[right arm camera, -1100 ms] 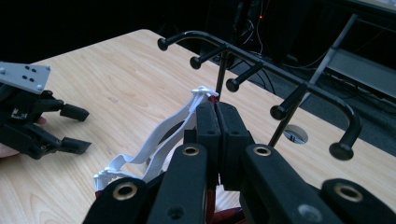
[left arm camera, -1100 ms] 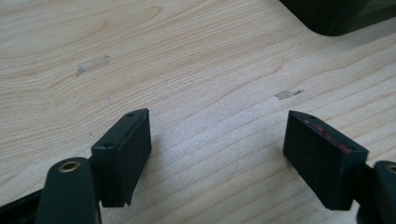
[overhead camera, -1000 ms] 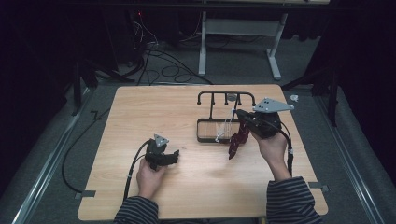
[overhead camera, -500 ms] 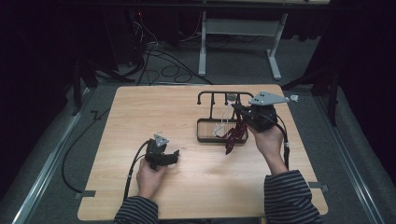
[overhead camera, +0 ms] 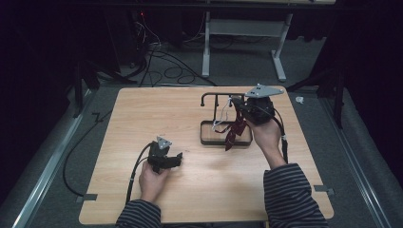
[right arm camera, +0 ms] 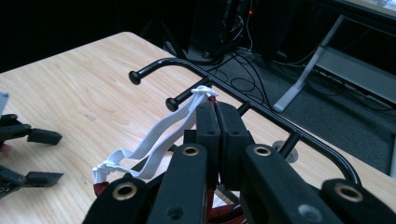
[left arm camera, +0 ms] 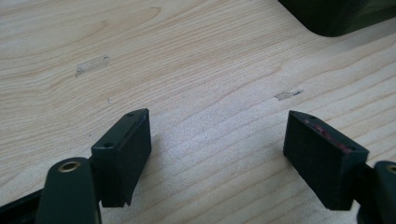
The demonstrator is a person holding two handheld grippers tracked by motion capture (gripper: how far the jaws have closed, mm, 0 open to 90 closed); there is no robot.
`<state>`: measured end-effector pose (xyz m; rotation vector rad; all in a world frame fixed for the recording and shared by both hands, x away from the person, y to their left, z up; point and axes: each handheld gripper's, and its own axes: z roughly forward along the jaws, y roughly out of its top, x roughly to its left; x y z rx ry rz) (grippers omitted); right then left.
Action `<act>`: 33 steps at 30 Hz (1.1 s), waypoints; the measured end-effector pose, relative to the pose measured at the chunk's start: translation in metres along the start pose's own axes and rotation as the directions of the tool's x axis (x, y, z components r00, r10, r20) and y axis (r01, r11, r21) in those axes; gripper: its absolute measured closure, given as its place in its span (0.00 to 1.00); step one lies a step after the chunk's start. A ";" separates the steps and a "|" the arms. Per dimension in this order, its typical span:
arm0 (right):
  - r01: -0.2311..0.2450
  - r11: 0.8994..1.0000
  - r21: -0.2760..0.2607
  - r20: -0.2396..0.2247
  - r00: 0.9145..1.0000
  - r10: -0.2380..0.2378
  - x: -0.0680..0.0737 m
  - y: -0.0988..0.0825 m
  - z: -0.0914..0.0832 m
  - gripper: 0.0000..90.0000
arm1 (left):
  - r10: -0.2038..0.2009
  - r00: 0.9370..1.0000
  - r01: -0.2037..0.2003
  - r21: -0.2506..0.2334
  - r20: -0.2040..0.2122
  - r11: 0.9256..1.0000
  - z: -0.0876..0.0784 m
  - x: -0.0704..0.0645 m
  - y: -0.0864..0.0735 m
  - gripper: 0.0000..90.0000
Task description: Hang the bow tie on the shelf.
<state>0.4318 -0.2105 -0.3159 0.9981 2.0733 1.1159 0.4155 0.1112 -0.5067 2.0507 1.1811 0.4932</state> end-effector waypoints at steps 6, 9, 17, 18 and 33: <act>-0.011 1.000 0.014 0.019 1.000 0.011 -0.004 0.002 0.009 1.00 | 0.000 1.000 0.000 0.000 0.001 1.000 0.000 0.000 0.000 0.27; -0.026 1.000 0.014 0.026 0.999 0.025 -0.008 0.003 0.011 1.00 | 0.000 1.000 0.000 0.000 0.001 1.000 0.000 0.000 0.000 0.27; -0.027 1.000 0.012 0.046 0.999 0.026 -0.013 0.008 0.016 1.00 | 0.000 1.000 0.000 -0.002 0.002 1.000 0.000 0.000 0.000 0.27; -0.033 0.999 0.011 0.048 0.998 0.032 -0.013 0.009 0.017 1.00 | 0.000 1.000 0.000 -0.002 0.002 1.000 0.000 0.000 0.000 0.27; -0.034 0.999 0.038 0.068 0.997 0.031 -0.017 0.012 0.031 1.00 | -0.002 1.000 0.002 -0.004 0.002 1.000 0.000 0.000 0.000 0.27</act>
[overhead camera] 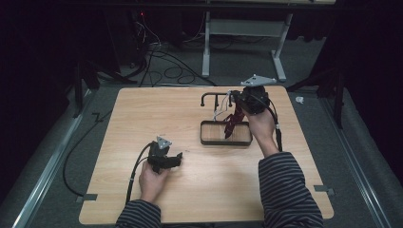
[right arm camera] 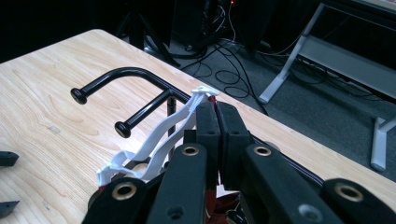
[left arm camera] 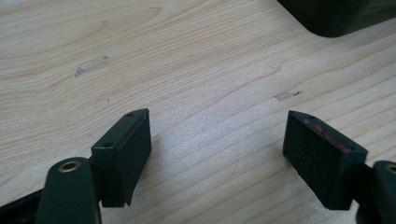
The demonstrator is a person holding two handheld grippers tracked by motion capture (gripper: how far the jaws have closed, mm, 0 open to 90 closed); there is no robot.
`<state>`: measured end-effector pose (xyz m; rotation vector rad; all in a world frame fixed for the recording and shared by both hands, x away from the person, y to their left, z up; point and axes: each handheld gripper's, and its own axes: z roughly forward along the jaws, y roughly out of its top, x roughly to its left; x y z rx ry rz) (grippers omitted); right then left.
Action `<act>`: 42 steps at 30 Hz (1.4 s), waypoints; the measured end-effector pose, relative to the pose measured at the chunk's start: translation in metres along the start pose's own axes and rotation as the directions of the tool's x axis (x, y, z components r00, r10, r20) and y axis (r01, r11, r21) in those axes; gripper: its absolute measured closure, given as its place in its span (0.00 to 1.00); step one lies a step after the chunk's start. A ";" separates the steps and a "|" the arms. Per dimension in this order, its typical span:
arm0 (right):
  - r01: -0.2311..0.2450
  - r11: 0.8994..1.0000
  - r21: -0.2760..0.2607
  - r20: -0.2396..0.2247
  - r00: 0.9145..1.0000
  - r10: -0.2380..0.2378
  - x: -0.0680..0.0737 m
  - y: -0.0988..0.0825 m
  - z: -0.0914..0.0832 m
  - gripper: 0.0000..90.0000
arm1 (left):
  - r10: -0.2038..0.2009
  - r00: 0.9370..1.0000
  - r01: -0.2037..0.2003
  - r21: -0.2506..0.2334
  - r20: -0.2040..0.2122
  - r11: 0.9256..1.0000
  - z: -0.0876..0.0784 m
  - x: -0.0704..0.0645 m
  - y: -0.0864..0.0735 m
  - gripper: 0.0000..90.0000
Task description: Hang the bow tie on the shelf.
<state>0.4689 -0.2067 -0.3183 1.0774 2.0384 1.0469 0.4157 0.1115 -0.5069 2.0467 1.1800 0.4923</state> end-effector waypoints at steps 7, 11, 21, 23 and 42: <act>-0.011 1.000 0.025 -0.002 1.000 0.011 -0.001 -0.002 0.006 1.00 | -0.001 1.000 0.001 0.000 0.001 1.000 0.000 0.000 0.000 0.27; -0.019 0.999 0.037 -0.009 1.000 0.020 -0.003 -0.003 0.008 0.99 | 0.000 1.000 0.000 0.000 0.000 1.000 0.000 0.000 0.000 0.27; -0.040 0.998 0.043 -0.028 0.999 0.041 -0.004 -0.005 0.006 0.95 | 0.000 1.000 0.000 0.000 0.000 1.000 0.000 0.000 0.000 0.26; -0.037 0.999 0.035 -0.032 0.999 0.038 -0.005 -0.005 0.004 0.95 | 0.001 1.000 -0.001 0.003 0.000 1.000 0.000 0.000 0.000 0.26; -0.084 0.996 -0.008 -0.060 0.995 0.084 -0.022 -0.024 -0.029 0.87 | 0.005 1.000 -0.005 0.005 -0.004 1.000 0.000 -0.001 0.000 0.27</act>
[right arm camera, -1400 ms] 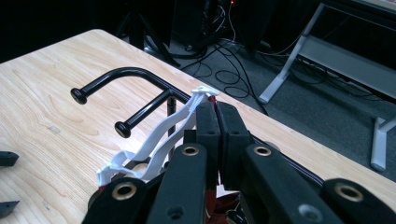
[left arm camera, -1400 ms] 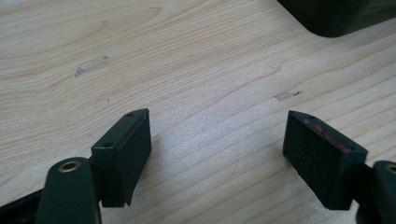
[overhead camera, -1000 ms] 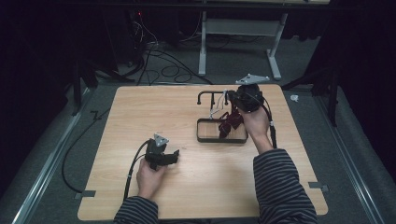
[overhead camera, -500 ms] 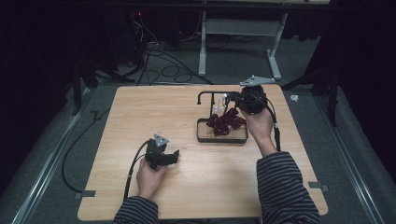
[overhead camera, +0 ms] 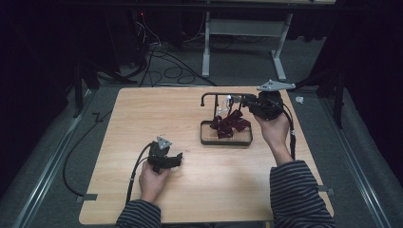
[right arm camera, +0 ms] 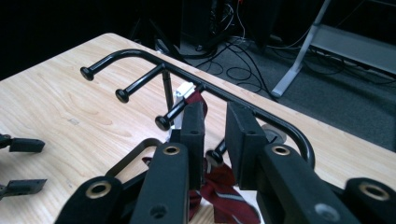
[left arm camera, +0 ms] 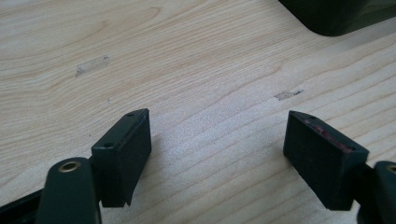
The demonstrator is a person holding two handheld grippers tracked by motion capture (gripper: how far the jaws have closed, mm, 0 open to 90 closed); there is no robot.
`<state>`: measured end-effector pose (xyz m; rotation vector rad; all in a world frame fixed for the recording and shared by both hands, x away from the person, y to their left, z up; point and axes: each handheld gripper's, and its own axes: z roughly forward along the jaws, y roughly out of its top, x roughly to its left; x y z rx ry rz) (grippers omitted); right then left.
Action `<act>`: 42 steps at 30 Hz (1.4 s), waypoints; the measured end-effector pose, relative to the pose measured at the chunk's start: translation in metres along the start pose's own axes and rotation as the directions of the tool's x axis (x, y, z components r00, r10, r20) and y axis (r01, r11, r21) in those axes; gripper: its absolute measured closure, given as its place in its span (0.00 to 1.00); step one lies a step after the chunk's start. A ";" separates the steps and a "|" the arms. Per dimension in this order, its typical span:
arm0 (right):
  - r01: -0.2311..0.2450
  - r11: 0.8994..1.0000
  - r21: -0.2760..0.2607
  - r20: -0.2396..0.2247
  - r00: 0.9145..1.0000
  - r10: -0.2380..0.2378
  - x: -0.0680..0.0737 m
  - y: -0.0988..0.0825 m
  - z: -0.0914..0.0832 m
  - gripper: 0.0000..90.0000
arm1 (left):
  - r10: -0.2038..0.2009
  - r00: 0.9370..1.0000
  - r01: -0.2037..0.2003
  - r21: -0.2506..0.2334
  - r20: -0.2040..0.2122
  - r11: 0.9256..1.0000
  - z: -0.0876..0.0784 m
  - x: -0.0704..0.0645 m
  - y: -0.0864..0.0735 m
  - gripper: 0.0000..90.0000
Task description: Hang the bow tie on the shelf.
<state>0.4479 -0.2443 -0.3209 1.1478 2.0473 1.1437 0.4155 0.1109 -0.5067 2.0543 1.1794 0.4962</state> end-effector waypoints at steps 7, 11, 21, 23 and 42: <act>-0.023 1.000 -0.017 -0.007 1.000 0.023 -0.006 -0.009 -0.011 0.83 | 0.000 1.000 0.000 0.000 0.000 1.000 0.000 0.000 0.000 0.27; -0.038 0.999 -0.021 -0.010 0.999 0.038 -0.008 -0.014 -0.016 0.81 | 0.001 1.000 -0.001 0.000 0.000 1.000 0.000 0.000 0.000 0.27; -0.070 0.997 -0.031 -0.022 0.997 0.070 -0.013 -0.027 -0.028 0.75 | 0.000 1.000 0.000 0.000 -0.001 1.000 0.000 0.000 0.000 0.27; -0.068 0.997 -0.037 -0.021 0.998 0.067 -0.014 -0.028 -0.030 0.74 | 0.001 1.000 -0.001 0.000 -0.001 1.000 0.000 0.000 0.000 0.27; -0.124 0.991 -0.045 -0.025 0.992 0.123 -0.021 -0.051 -0.046 0.70 | 0.000 1.000 0.000 0.000 -0.001 1.000 0.000 0.000 0.000 0.27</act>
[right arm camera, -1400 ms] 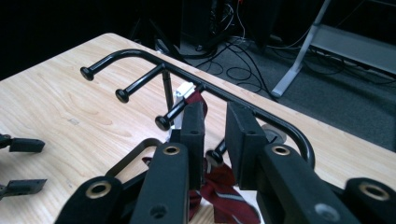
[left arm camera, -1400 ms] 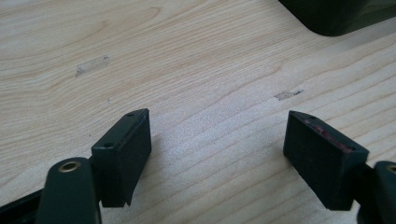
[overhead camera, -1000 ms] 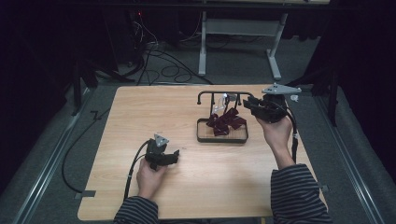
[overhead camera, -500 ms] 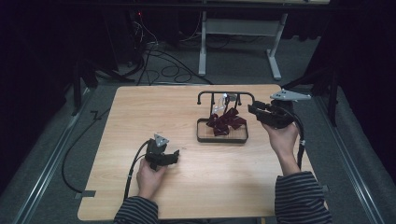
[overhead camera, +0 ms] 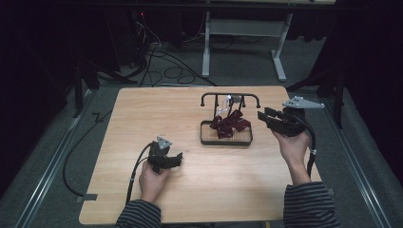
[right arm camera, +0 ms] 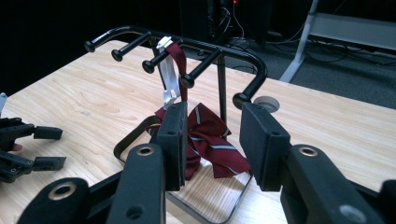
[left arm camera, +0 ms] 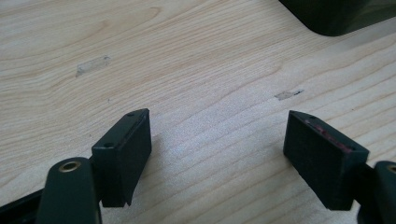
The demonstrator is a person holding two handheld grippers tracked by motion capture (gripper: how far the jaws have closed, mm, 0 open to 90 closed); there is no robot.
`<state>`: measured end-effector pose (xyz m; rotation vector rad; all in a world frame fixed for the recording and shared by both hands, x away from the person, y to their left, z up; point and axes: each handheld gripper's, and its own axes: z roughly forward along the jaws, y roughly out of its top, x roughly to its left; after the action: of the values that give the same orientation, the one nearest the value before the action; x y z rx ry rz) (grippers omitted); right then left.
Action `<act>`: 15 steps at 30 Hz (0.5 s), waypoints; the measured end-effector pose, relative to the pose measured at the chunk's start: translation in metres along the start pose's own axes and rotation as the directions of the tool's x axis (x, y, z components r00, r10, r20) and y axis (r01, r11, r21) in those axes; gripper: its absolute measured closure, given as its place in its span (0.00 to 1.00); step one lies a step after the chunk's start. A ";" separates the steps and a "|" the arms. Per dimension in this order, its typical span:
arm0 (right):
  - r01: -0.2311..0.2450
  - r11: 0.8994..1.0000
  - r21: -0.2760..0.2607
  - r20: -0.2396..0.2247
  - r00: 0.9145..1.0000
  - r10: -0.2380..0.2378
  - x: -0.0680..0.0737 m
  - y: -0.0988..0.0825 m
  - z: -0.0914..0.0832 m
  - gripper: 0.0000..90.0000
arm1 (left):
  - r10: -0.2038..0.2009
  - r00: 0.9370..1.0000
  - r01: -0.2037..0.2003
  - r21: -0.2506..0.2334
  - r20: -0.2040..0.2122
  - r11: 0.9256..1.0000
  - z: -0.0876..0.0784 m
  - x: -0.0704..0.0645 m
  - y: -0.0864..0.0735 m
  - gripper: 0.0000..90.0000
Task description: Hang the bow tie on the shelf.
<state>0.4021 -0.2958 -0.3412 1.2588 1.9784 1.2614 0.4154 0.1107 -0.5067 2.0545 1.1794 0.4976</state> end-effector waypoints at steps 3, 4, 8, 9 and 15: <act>-0.005 1.000 -0.001 -0.001 1.000 0.005 -0.001 -0.003 -0.001 0.70 | 0.000 1.000 0.000 0.000 0.000 1.000 0.000 0.000 0.000 0.27; -0.005 1.000 -0.002 -0.002 1.000 0.005 -0.002 -0.004 -0.002 0.70 | 0.000 1.000 0.000 0.000 0.000 1.000 0.000 0.000 0.000 0.27; -0.008 1.000 -0.002 -0.002 1.000 0.008 -0.002 -0.008 -0.004 0.70 | 0.000 1.000 0.000 0.000 0.000 1.000 0.000 0.000 0.000 0.27; -0.010 1.000 -0.003 -0.002 1.000 0.010 -0.003 -0.009 -0.005 0.69 | 0.000 1.000 0.000 0.000 0.000 1.000 0.000 0.000 0.000 0.27; -0.022 1.000 -0.007 0.000 1.000 0.022 -0.004 -0.015 -0.010 0.69 | 0.000 1.000 0.000 0.000 0.000 1.000 0.000 0.000 0.000 0.27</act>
<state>0.3895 -0.3065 -0.3500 1.2803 1.9637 1.2775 0.4154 0.1107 -0.5067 2.0546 1.1793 0.4977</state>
